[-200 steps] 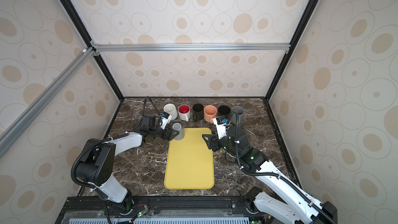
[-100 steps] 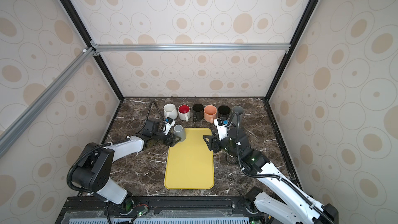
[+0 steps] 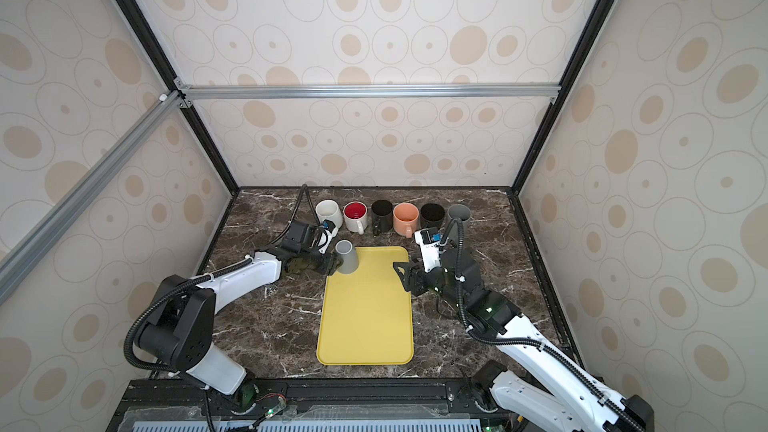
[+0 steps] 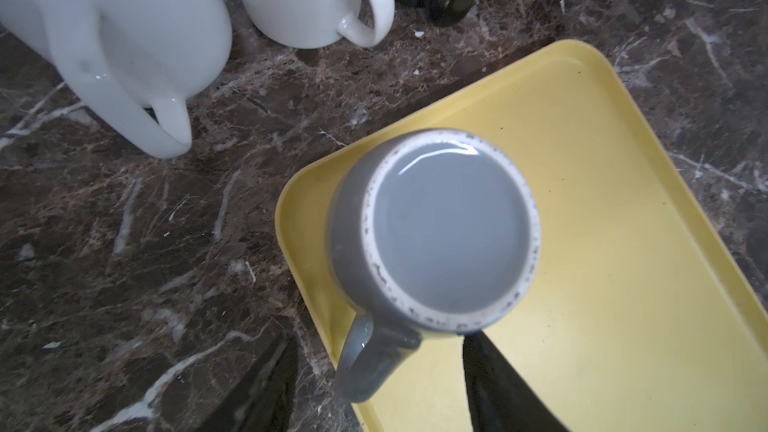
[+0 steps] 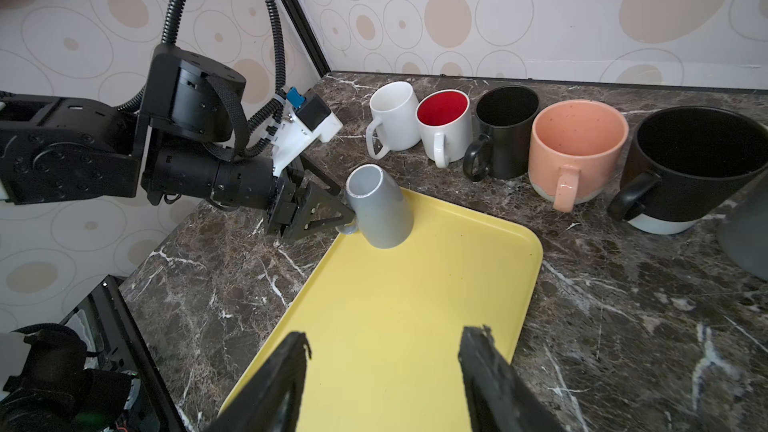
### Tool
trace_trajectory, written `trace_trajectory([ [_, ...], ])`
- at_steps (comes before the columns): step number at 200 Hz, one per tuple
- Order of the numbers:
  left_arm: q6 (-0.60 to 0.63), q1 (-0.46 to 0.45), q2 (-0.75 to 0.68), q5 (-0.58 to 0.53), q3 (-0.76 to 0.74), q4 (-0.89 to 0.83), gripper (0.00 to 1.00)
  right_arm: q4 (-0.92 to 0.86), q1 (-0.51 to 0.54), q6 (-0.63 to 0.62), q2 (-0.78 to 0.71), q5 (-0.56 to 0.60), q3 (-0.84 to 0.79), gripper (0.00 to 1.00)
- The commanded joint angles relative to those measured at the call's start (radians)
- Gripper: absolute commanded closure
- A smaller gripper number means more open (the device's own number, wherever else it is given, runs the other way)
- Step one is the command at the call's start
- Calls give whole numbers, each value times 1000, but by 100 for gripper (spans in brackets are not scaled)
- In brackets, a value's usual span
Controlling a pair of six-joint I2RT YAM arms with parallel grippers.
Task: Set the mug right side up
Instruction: 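Lower the left gripper onto the grey mug's handle and close it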
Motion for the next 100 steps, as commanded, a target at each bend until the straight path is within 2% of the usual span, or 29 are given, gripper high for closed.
trace_trajectory([
  [1, 28, -5, 45, -52, 50, -80, 40, 4, -1, 8, 2, 19, -10, 38],
  [62, 44, -18, 81, -38, 85, -98, 53, 6, -2, 15, -11, 40, -23, 38],
  [100, 46, -25, 90, -38, 93, -104, 68, 14, -1, 26, -9, 34, -29, 38],
])
